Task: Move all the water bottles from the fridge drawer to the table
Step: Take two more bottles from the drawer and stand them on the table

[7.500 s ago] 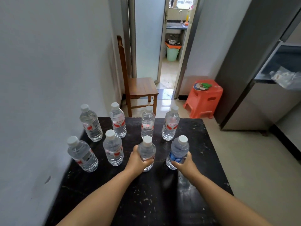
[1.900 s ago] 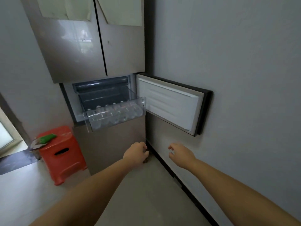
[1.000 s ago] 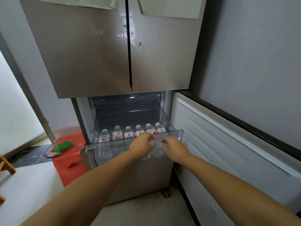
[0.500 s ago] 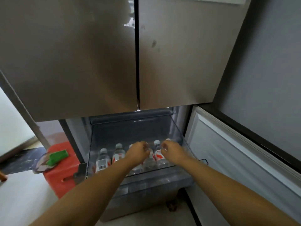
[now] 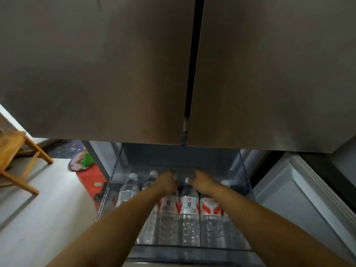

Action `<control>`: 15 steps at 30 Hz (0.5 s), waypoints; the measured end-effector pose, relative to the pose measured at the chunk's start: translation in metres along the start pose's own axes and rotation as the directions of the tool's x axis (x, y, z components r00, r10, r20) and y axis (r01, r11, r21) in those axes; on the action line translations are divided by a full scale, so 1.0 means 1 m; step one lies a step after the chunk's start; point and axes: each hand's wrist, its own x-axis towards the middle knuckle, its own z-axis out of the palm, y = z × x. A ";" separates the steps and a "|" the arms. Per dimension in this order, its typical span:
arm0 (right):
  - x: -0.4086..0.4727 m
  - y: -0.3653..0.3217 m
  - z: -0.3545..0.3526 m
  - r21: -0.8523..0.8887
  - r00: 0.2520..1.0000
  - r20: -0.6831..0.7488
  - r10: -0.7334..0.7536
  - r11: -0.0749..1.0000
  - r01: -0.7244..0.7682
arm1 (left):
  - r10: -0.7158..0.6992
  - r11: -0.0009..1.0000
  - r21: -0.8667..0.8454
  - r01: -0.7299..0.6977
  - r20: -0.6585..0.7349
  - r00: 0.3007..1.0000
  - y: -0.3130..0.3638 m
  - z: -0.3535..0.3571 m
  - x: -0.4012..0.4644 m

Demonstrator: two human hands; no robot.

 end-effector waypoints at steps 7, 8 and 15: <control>0.032 0.004 0.012 -0.089 0.971 0.214 0.107 0.992 -0.090 | -0.077 0.997 -0.008 0.079 0.129 0.989 -0.002 0.013 0.023; 0.034 0.005 0.014 -0.088 0.968 0.224 0.109 0.992 -0.091 | -0.088 0.996 -0.018 0.091 0.134 0.987 -0.002 0.013 0.024; 0.028 0.014 0.008 0.155 0.984 0.174 0.035 0.986 -0.063 | -0.130 0.951 -0.270 0.150 0.092 0.987 -0.012 0.004 0.023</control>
